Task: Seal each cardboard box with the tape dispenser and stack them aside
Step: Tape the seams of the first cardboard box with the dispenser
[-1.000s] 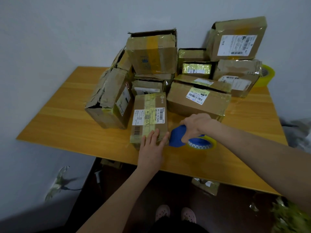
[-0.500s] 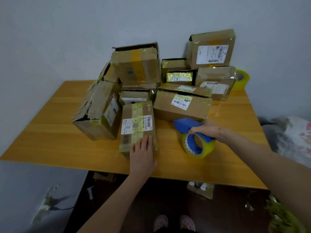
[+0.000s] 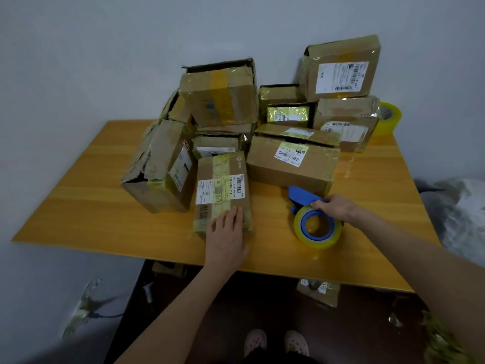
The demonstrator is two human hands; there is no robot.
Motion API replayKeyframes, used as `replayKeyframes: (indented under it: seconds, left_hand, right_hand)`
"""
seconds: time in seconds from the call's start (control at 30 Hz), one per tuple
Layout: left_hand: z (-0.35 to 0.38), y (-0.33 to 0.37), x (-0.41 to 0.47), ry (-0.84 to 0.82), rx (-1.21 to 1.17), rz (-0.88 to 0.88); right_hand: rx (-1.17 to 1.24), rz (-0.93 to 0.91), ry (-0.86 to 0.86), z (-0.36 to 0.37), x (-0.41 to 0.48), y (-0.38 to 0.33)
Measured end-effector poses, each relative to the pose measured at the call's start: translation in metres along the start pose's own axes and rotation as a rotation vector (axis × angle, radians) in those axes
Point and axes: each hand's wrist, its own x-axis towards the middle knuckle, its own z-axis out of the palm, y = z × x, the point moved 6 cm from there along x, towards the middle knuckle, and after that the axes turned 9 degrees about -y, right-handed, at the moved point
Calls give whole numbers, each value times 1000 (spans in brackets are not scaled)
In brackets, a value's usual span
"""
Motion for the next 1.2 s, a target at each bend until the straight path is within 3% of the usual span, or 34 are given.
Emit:
replayKeyframes:
  seconds: [0.1,0.2,0.33,0.63,0.77,1.03,1.2]
  left_hand:
    - [-4,-2,-4,7,-83,31]
    - [-17,-18,-14,102,-314,42]
    - [-25,-61,-36,299,-646,-87]
    - [-11,-80,-18,164,-980,-331]
    - [-2,-94,-11,64,-1017,-431]
    - [12,-97,-7,-49,-1106,-370]
    - [14,-104,-9,-23,-810,-357]
  right_hand:
    - [-252,-76,107,-1,-12,-30]
    - [-279,-288,282,12,-34,-80]
    - [-234,-403,217,76,-48,-113]
    - [-96,-379,228,141,-41,-138]
    - [-78,-315,271,146,-37,-132]
    - [-9,-342,182,138,-31,-127]
    - [-205,-343,206,128,-33,-124]
